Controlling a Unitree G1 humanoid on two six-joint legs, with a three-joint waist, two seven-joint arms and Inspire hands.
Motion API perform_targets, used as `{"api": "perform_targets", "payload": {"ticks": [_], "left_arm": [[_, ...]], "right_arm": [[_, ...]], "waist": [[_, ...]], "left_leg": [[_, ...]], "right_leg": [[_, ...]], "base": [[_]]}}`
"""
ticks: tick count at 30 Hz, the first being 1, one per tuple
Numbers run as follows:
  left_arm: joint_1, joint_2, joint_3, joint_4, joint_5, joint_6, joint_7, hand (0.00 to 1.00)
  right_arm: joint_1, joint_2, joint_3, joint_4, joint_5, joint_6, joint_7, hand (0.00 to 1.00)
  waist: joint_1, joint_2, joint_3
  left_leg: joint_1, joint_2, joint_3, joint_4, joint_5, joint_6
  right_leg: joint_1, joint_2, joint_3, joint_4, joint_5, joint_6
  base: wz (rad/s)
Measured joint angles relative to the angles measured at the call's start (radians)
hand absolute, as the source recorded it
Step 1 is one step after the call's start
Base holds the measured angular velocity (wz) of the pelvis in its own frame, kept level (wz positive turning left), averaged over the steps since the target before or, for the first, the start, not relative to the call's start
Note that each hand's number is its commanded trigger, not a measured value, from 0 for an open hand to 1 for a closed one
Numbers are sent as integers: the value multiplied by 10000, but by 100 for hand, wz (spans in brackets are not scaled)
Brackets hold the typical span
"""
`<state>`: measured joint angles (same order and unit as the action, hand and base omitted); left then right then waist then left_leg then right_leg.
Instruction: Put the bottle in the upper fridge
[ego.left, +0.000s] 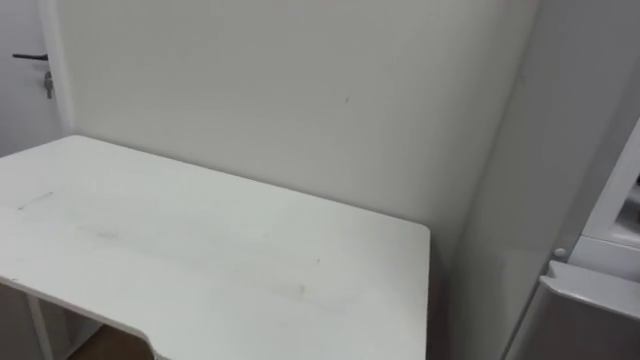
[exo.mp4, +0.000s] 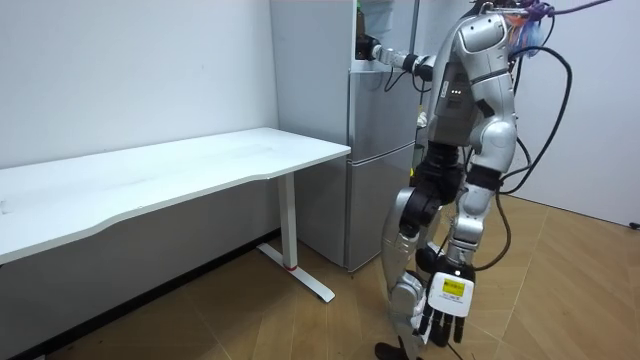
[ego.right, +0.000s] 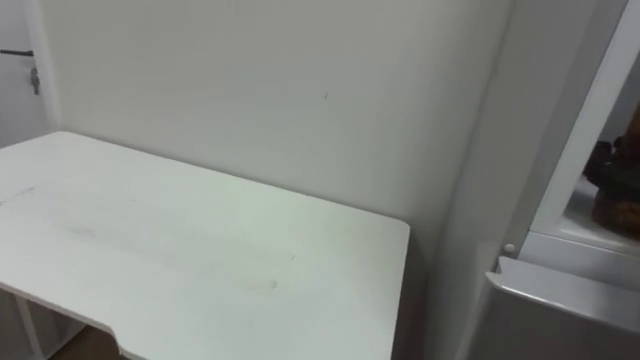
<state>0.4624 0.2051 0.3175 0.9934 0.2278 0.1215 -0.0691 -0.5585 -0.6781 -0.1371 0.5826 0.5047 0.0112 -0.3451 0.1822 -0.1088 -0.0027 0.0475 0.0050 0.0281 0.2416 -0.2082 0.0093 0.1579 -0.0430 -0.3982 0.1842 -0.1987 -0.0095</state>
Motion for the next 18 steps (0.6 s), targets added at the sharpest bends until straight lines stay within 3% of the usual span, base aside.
{"api": "perform_targets", "payload": {"ticks": [3,8,12,14,18], "left_arm": [[0,70,-2,15,5,4,0,0],[7,172,0,67,-1,15,0,0],[-47,230,-1,30,2,11,1,0],[-45,294,-1,27,2,26,1,0],[-46,429,-1,7,2,25,1,0]], "right_arm": [[0,-34,58,432,-191,-414,2,0],[-2,-85,49,792,-478,-793,-9,0],[-7,-182,119,886,-443,-900,-5,0],[-17,-216,145,1061,-465,-1013,7,0],[-28,-224,190,1161,-501,-1048,16,0]], "waist": [[157,41,10],[233,175,7],[412,239,-17],[425,228,-20],[427,223,-20]], "left_leg": [[-42,2,-37,105,-5,4],[-191,19,-85,295,-31,23],[-277,15,-45,329,-6,0],[-276,1,-29,334,2,-7],[-214,-9,-25,340,8,-4]], "right_leg": [[11,-9,-43,4,1,-2],[-20,-59,-106,7,6,-8],[-125,-45,-108,-155,-66,30],[-115,-43,-152,-162,7,-89],[-30,-42,-168,-179,8,-88]], "base": [[3],[7],[-1],[0],[0]]}}
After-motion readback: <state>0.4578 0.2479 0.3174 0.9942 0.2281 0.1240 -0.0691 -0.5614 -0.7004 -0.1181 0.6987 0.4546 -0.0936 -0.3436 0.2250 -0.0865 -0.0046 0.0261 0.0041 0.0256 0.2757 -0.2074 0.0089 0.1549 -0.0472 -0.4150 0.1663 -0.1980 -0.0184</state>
